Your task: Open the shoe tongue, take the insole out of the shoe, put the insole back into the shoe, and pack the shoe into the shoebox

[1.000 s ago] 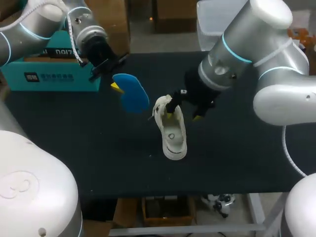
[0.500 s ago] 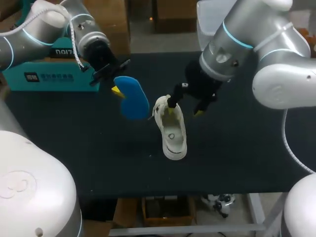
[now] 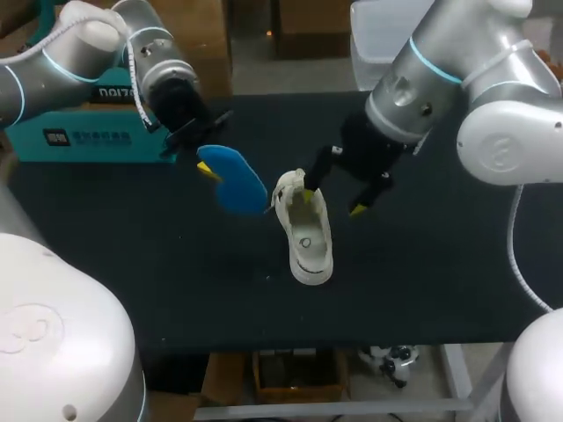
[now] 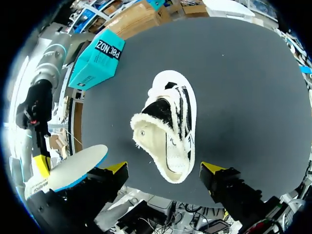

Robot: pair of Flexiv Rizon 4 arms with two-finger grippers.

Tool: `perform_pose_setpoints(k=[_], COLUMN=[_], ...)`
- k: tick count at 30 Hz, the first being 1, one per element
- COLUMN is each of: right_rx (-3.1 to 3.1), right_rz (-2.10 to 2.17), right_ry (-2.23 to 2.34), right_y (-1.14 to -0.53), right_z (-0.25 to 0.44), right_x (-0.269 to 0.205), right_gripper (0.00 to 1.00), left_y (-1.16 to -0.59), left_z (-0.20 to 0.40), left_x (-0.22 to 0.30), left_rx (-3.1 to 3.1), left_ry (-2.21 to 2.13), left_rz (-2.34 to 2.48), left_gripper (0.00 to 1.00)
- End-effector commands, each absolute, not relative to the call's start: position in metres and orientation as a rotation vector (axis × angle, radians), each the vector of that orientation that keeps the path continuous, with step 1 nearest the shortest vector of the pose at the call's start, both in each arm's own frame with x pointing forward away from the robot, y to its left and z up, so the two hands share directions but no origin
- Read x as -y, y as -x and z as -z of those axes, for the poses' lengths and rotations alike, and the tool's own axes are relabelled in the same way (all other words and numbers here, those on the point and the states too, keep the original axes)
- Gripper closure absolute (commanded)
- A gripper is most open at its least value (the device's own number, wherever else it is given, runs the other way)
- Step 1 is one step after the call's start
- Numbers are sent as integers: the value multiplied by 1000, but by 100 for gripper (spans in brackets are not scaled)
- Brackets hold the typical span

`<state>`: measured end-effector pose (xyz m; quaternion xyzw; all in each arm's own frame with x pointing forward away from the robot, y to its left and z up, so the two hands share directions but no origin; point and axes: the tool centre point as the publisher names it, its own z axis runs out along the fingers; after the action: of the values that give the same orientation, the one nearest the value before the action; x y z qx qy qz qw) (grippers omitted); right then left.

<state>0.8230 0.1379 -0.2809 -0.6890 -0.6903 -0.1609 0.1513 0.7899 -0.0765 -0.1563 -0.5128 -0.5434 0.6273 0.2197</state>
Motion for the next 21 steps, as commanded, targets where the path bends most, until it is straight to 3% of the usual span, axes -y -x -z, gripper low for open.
perform_pose_setpoints(k=[1,21], right_rx=[1776,1180], right_rz=[383,263], right_ry=[2019,2057], right_y=[-817,-780], right_z=[269,277], right_x=[-127,-130], right_gripper=[0,0], left_y=[-767,-751], left_z=[153,151], left_x=[90,118], left_rx=[1507,1425], left_ry=[1470,1371], left_rz=[-1718,-1973], left_gripper=[100,100])
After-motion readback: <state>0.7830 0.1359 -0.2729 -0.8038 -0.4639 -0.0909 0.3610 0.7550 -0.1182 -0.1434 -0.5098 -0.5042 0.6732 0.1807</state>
